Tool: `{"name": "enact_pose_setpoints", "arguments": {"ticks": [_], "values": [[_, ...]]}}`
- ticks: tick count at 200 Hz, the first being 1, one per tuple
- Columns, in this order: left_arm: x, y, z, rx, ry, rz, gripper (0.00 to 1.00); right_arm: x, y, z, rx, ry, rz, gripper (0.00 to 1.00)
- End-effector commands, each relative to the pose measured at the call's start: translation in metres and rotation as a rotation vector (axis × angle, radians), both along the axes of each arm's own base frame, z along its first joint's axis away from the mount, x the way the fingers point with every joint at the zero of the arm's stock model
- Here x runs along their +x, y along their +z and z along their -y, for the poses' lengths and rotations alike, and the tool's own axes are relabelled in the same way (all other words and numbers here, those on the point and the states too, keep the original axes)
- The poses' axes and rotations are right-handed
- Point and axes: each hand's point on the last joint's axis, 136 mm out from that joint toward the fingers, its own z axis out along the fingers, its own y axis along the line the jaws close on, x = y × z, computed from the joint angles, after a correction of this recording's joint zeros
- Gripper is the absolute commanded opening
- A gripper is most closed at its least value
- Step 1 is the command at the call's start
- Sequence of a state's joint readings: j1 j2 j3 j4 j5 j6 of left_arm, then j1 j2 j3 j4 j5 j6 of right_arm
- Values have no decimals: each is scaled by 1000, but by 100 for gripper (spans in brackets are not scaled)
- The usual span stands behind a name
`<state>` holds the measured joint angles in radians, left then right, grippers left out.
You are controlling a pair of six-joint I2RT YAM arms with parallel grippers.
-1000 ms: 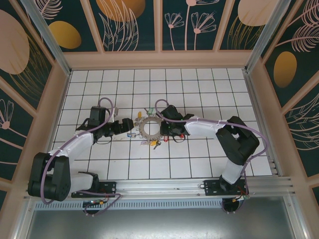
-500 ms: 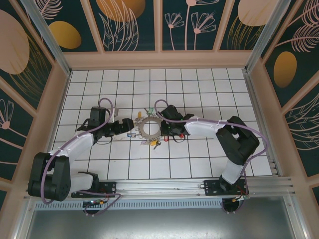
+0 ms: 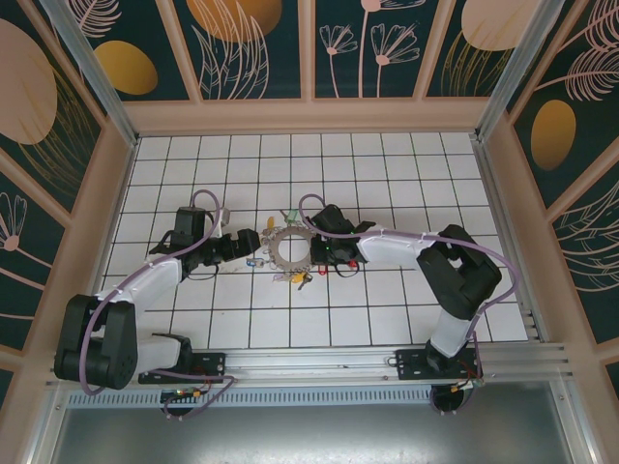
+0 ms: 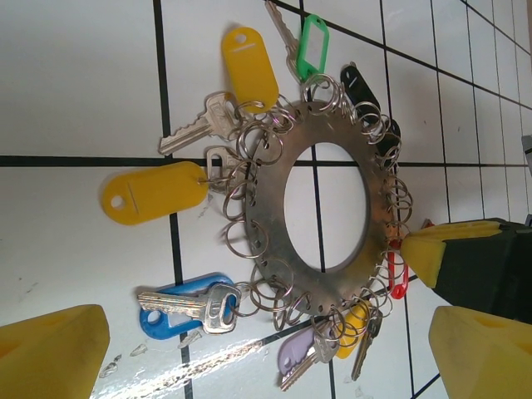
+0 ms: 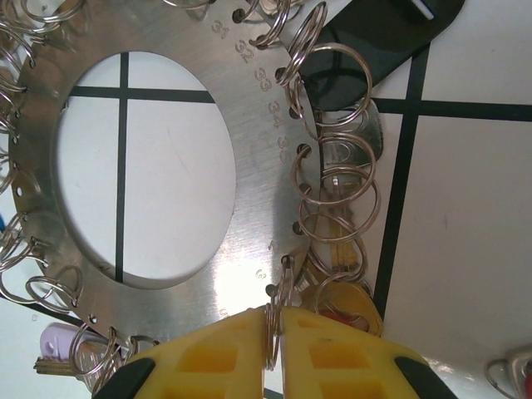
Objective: Put the keys on the keyring
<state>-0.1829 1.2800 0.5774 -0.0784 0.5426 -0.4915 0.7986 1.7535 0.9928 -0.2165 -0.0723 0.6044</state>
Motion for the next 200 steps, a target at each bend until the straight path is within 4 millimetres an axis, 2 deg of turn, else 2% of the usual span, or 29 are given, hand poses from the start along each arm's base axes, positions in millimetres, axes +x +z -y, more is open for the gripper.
{"name": "enact_pose_setpoints", "arguments": {"ticks": [1, 48, 75, 129, 174, 189, 200], "values": [[-1, -1, 3, -20, -10, -1, 99, -3, -5, -5, -1, 14, -12, 12], [1, 3, 4, -25, -11, 14, 99, 0, -1, -3, -8, 9, 8, 7], [3, 9, 7, -43, -21, 32, 98, -2, -6, -3, -15, 16, 0, 14], [4, 10, 7, -47, -18, 35, 99, -6, -17, 2, -53, 18, -9, 14], [5, 12, 8, -53, -18, 40, 98, -5, -15, -2, -53, 31, 8, 5], [7, 18, 8, -57, -22, 62, 99, -2, -9, -3, -49, 39, 37, 0], [9, 24, 9, -60, -26, 89, 99, 2, 0, -5, -41, 56, 73, 0]]}}
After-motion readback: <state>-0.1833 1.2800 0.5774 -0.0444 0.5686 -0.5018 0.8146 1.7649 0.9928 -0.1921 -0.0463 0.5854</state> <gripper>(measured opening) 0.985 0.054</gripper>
